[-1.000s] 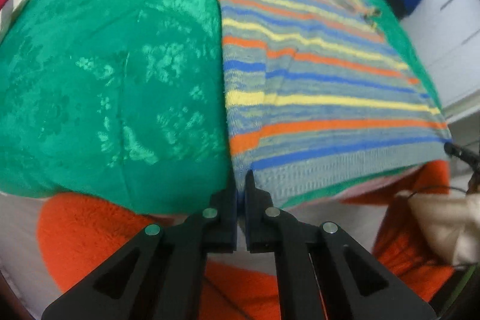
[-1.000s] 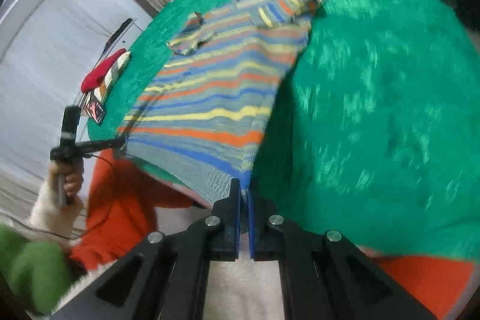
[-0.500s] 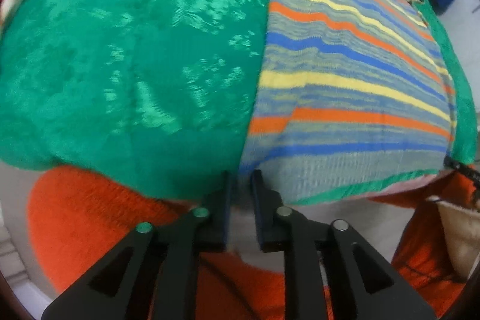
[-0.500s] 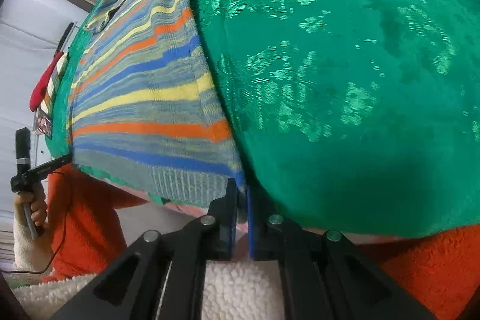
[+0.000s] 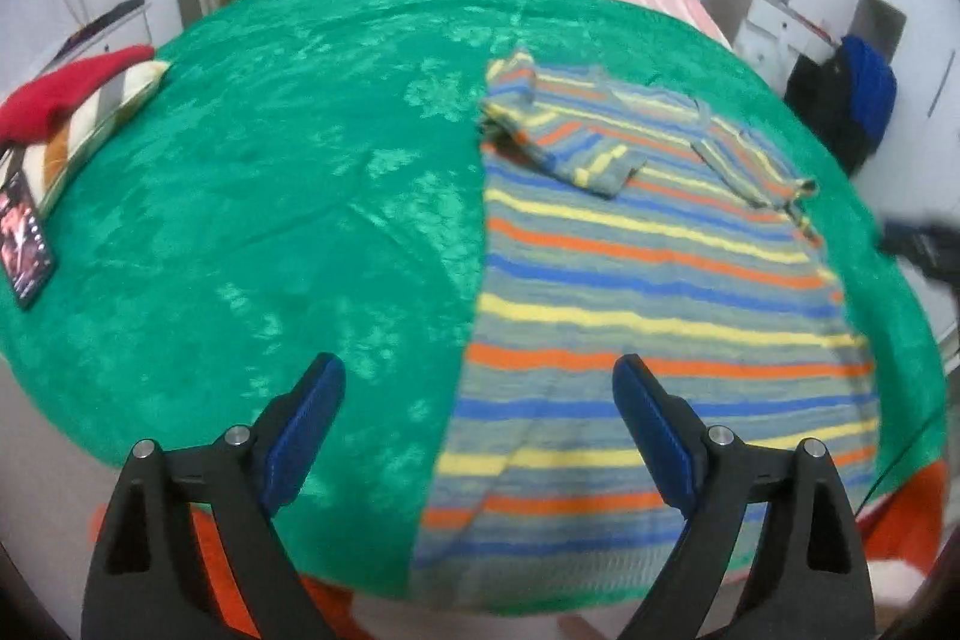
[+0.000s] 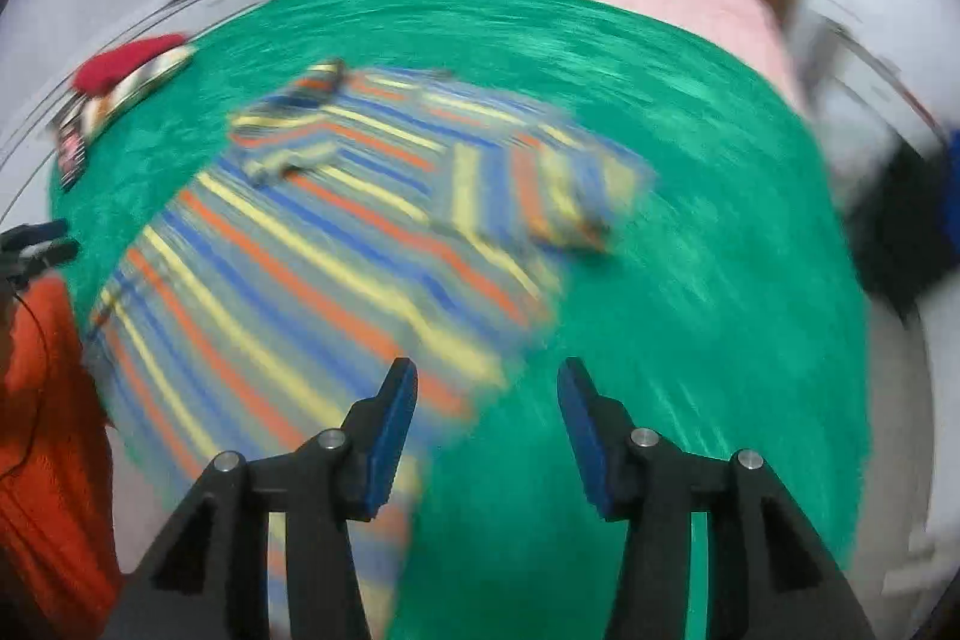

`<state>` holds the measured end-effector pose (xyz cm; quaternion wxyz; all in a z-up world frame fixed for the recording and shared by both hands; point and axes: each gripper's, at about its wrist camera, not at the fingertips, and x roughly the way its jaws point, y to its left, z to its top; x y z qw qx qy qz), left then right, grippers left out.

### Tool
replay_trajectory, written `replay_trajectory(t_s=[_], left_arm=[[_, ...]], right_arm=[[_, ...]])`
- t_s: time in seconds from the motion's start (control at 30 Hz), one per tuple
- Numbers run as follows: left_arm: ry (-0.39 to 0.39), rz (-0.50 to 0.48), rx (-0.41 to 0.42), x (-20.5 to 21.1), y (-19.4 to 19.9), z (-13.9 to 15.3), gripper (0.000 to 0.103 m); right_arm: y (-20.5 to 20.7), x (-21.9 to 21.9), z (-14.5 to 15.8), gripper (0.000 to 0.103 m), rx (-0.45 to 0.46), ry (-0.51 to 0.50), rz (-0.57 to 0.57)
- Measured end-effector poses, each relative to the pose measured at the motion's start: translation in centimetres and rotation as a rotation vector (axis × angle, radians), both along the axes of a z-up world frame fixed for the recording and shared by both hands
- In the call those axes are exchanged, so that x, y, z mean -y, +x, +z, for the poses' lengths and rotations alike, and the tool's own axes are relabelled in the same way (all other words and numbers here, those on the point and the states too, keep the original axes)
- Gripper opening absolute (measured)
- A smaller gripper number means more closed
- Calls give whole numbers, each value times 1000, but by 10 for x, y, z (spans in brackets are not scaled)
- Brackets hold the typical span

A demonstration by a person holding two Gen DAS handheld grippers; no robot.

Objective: Fold small clothes

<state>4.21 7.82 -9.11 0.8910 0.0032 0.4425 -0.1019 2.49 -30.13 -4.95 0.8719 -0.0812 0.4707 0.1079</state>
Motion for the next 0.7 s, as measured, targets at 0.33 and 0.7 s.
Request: replay_trajectory(t_s=[0.33, 0.7], left_arm=[[46, 56, -56, -16, -26, -41, 92], [-23, 99, -83, -26, -22, -48, 92]], right_arm=[[147, -49, -91, 16, -154, -45, 95], [88, 205, 4, 6, 52, -102, -511]])
